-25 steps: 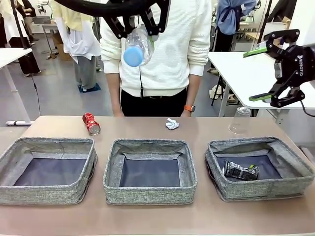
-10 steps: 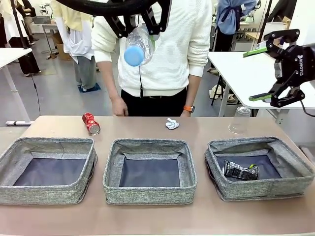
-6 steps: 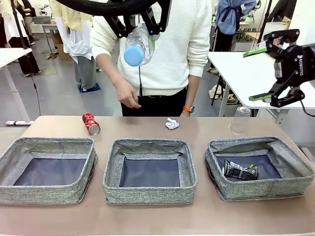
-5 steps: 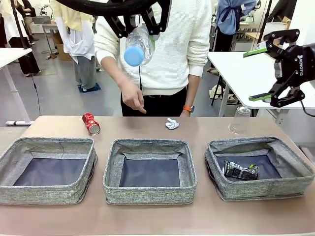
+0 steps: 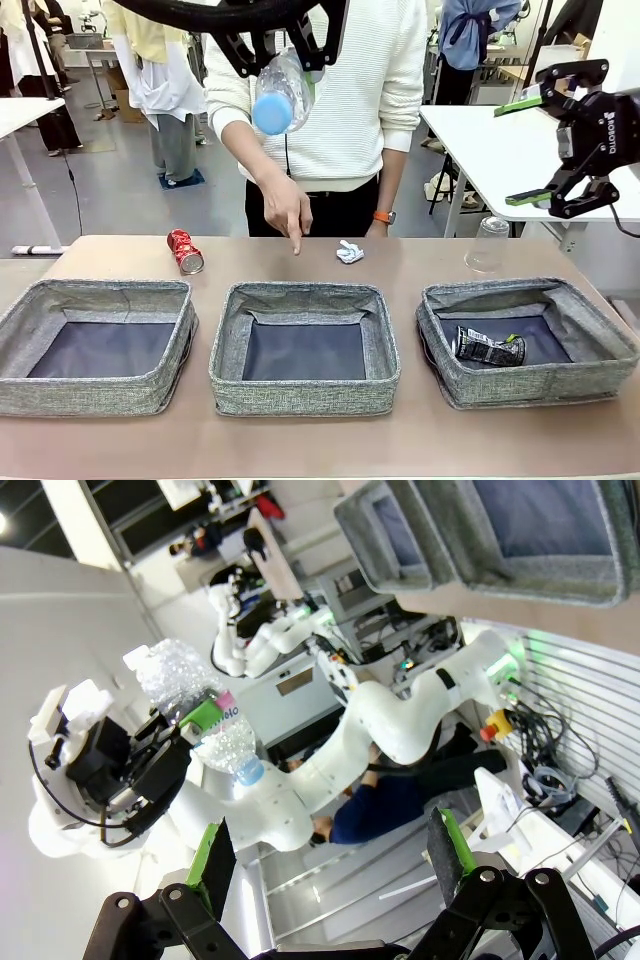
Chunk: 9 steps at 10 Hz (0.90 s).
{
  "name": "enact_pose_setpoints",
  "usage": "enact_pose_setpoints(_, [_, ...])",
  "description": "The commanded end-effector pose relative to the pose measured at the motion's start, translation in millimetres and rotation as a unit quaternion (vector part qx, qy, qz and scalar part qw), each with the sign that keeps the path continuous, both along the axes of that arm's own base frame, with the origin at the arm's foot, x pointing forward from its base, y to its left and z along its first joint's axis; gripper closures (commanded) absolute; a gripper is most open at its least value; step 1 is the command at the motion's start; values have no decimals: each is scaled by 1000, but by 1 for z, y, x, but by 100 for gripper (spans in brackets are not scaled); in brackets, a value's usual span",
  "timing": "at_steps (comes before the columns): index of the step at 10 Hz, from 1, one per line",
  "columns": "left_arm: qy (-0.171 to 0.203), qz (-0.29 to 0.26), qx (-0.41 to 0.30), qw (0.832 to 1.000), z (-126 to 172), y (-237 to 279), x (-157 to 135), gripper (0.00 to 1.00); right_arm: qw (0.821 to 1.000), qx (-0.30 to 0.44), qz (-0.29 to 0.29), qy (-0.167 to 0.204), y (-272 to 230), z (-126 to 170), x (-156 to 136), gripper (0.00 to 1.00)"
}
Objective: Sort the waste into the appropriate baskets.
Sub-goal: Place the picked waste into the Fabric basket indicated by the person.
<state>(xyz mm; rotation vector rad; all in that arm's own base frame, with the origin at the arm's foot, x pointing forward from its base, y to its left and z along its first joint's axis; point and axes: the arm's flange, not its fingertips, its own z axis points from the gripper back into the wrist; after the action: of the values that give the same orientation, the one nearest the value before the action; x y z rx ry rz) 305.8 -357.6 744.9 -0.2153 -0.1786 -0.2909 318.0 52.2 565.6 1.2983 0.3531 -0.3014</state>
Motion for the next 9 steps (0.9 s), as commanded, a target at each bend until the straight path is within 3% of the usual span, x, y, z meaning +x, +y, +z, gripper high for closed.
enact_pose_setpoints(1, [-5,3,0,1000,3,3,-3,78,1000,14,3,-11,1,2,2,0])
enact_pose_setpoints(4, [0,0,0,1000,0,0,0,78,1000,14,3,-11,1,2,2,0])
enact_pose_setpoints(5, [-4,-4,15,1000,-18,-3,-1,78,1000,14,3,-11,1,2,2,0])
enact_pose_setpoints(7, [-30,28,23,999,-66,-8,-12,78,1000,14,3,-11,1,2,2,0])
enact_pose_setpoints(9, [-39,8,24,999,-158,-28,-14,78,1000,14,3,-11,1,2,2,0])
